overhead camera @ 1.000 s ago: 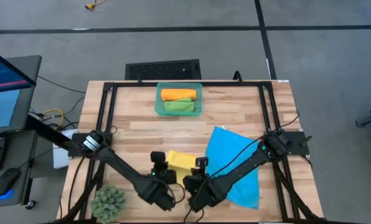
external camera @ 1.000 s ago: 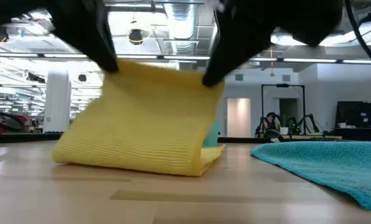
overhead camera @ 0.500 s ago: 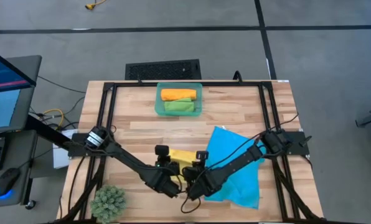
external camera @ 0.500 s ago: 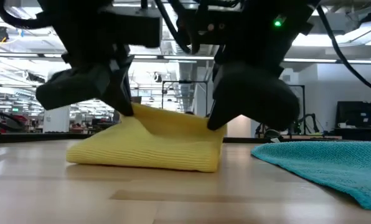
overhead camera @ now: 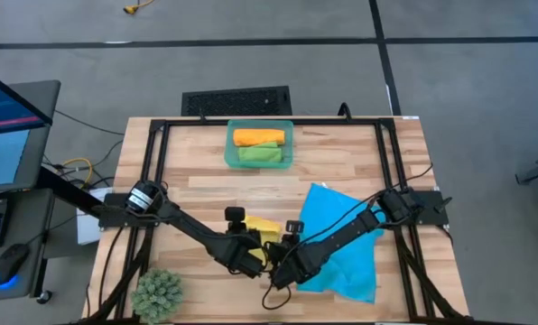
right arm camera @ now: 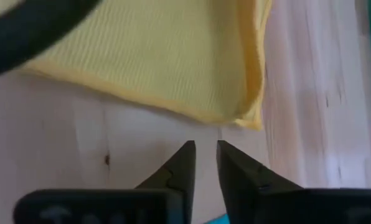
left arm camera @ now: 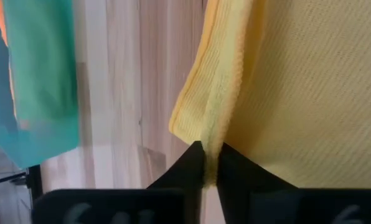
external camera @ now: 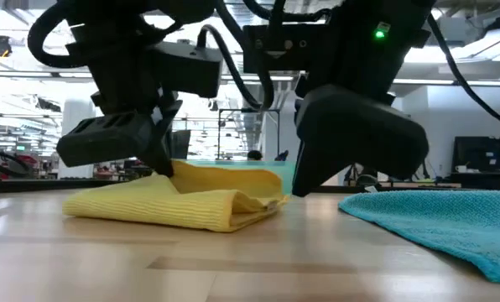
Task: Roll microfiber towels into tight, uniform cylinder then place into a basket
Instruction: Fold the yellow towel
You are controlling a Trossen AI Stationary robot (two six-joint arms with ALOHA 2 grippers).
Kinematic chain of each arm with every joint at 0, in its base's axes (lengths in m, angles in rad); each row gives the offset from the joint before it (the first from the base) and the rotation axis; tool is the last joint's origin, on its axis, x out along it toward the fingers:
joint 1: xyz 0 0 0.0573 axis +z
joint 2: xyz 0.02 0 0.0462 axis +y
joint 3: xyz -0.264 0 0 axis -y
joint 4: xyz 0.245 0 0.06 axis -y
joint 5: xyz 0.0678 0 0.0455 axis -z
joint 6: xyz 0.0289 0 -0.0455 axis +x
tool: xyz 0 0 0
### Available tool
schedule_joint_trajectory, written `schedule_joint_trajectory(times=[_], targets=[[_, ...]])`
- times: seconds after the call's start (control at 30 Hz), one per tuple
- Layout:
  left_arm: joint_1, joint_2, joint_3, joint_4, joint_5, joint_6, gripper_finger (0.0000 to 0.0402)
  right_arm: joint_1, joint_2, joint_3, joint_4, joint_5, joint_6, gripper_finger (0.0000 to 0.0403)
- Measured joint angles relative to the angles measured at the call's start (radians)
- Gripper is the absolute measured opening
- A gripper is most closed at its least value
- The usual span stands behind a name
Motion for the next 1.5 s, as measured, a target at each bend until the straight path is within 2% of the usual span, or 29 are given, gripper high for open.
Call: schedule_joint_trajectory(times=[0.3, 0.43, 0.57, 0.7, 0.93, 1.07, 1.33, 1.5], targets=[[0.004, 0.0, 0.0, 0.006, 0.031, 0.021, 0.0126, 0.004, 0.0, 0.001, -0.004, -0.015, 0.001, 0.0162], [0.004, 0.0, 0.001, 0.002, 0.03, 0.046, 0.0168, 0.006, 0.0, 0.002, -0.006, -0.014, 0.004, 0.0171], [0.004, 0.0, 0.012, -0.057, 0.034, 0.058, 0.0191, 0.021, 0.0, 0.002, -0.018, -0.014, 0.004, 0.0165], [-0.009, 0.0, 0.054, -0.144, 0.029, 0.026, 0.0197, 0.049, -0.013, 0.004, -0.055, -0.01, 0.005, 0.015], [-0.071, 0.001, 0.141, -0.256, -0.05, -0.009, 0.0197, 0.118, -0.075, 0.007, -0.127, 0.014, 0.046, 0.0119], [-0.126, 0.0, 0.187, -0.341, -0.062, -0.095, 0.0197, 0.162, -0.096, 0.02, -0.131, 0.027, 0.046, 0.0114], [-0.325, -0.01, 0.2, -0.349, -0.169, -0.272, 0.0197, 0.205, -0.098, 0.027, 0.041, 0.041, -0.121, 0.0113], [-0.422, -0.01, 0.145, -0.303, -0.214, -0.377, 0.0193, 0.181, -0.098, 0.019, 0.19, 0.039, -0.186, 0.0113]])
